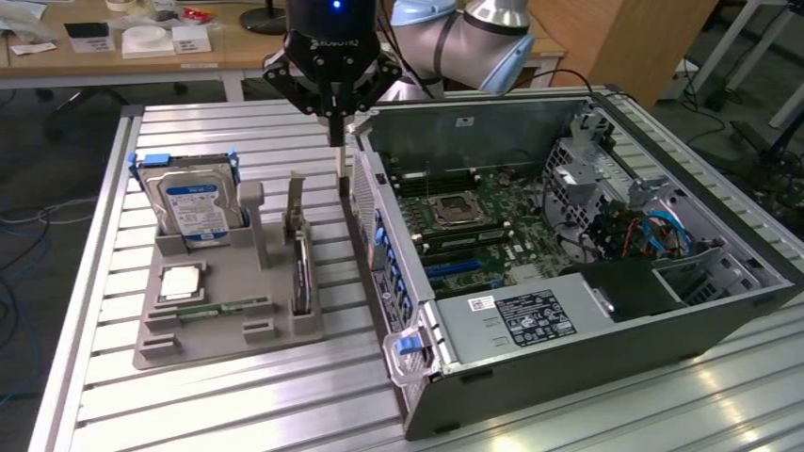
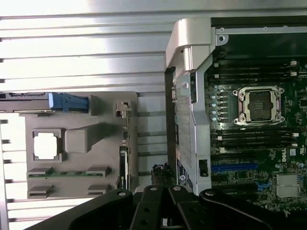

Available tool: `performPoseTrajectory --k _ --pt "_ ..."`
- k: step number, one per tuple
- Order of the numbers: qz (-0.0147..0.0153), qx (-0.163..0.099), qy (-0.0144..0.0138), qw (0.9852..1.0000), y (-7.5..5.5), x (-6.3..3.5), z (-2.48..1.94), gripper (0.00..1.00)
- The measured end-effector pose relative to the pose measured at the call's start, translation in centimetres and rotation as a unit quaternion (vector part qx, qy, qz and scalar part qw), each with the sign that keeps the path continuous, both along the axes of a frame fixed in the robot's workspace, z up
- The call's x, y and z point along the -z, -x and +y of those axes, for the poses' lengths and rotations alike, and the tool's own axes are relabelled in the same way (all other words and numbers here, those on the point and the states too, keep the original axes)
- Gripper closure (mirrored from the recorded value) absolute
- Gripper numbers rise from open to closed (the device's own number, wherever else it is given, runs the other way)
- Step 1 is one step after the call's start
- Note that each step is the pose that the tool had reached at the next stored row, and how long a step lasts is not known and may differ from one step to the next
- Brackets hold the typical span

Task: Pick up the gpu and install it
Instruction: 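Reach for the gpu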

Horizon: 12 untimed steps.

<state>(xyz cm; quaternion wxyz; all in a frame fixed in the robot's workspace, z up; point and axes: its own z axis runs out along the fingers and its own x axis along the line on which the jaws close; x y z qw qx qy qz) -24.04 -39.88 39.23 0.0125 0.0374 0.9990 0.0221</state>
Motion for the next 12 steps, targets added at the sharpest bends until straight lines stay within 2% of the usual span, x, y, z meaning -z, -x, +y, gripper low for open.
performPoseTrajectory --k 12 --pt "0.0 0.0 0.0 1.0 2.5 0.03 0.0 0.89"
